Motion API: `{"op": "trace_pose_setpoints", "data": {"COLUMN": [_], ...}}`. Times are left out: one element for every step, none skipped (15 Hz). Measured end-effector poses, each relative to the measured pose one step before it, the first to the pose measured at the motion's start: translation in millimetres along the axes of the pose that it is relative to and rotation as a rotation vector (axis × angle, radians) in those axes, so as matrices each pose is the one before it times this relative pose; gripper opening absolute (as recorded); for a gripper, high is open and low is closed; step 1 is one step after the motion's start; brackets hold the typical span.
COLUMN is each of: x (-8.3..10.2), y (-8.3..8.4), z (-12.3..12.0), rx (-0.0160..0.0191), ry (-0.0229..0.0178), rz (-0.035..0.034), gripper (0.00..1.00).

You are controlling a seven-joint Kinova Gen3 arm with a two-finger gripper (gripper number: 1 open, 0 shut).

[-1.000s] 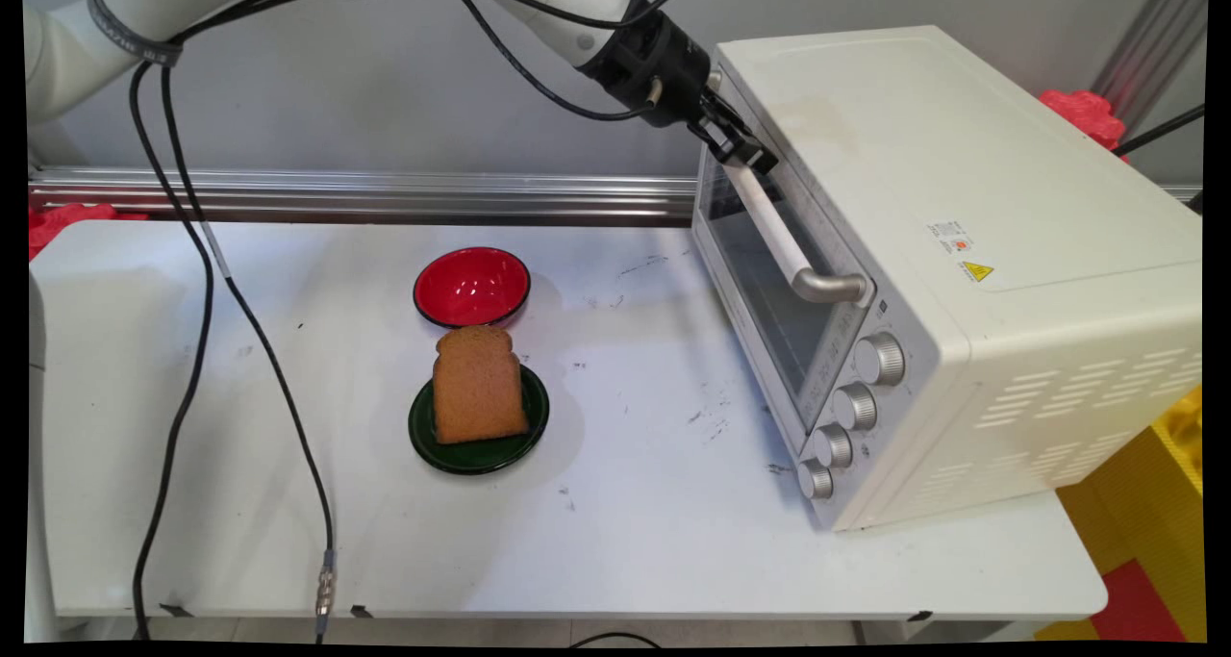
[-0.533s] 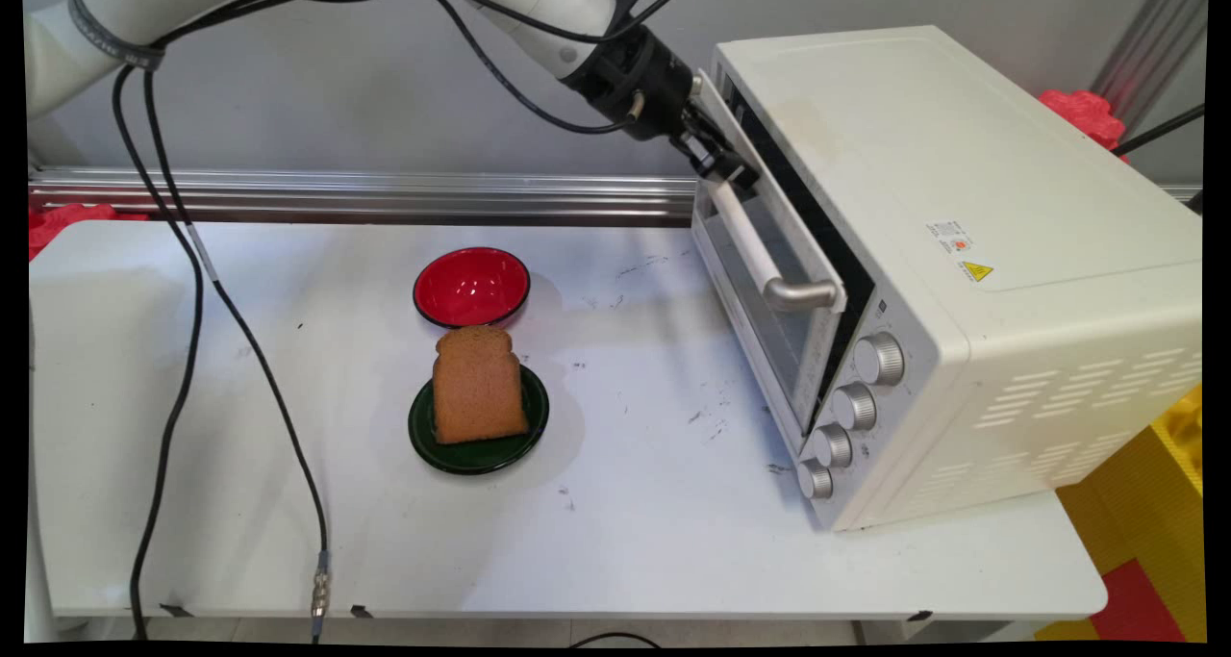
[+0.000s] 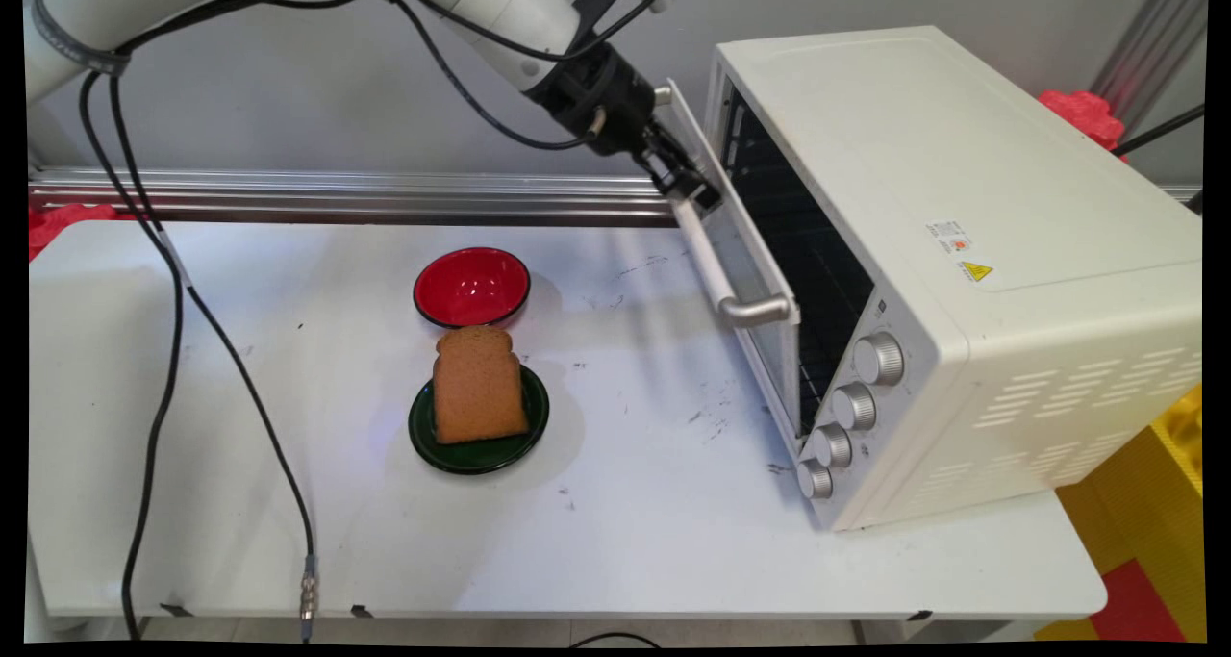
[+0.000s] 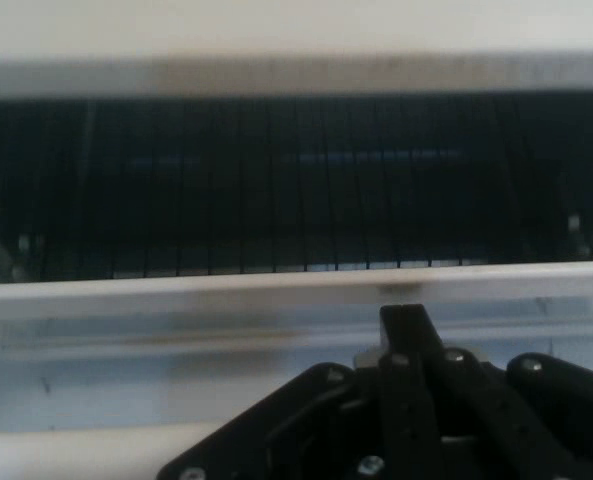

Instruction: Open the oven

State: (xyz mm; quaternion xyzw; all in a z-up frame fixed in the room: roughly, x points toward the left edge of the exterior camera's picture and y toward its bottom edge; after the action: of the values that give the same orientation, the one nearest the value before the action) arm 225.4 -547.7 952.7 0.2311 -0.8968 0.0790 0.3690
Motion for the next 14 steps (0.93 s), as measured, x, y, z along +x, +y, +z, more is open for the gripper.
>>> {"op": "trace_pose_setpoints", "data": {"x": [-3.94,-5.35,-5.23,-3.17,-2.86,-4.82,-4.38,-4.95,-4.47,-5.31,-4.99,-5.83,-4.74,-5.34], "y": [-0.44,-0.8,-0.72,-0.46,-0.4,-0.49,-0.35,-0.54,-0.47,-0.64,-0.73,-0.52,-0.23,-0.28], "z": [-1.71,-2.03,-1.95,-0.7,-0.61,-0.85,-0.45,-0.3,-0.27,0.08,0.7,0.45,0.75,1.02], "rx": [0.00088,0.0016,0.00195,0.00047,0.00052,0.0006,0.00007,0.00059,0.0011,0.0013,0.00046,0.0007,-0.00039,-0.00065], "ry": [-0.00801,-0.01028,-0.00847,-0.0059,-0.004,-0.00722,-0.00583,-0.0063,-0.00496,-0.00614,-0.00582,-0.00553,-0.00452,-0.00484], "rz": [-0.00278,-0.00413,-0.0044,-0.00222,-0.00231,-0.00316,-0.00273,-0.00367,-0.00316,-0.00367,-0.00293,-0.00382,-0.00283,-0.00286], "gripper": [0.0,0.0,0.0,0.0,0.0,0.0,0.0,0.0,0.0,0.0,0.0,0.0,0.0,0.0]}}
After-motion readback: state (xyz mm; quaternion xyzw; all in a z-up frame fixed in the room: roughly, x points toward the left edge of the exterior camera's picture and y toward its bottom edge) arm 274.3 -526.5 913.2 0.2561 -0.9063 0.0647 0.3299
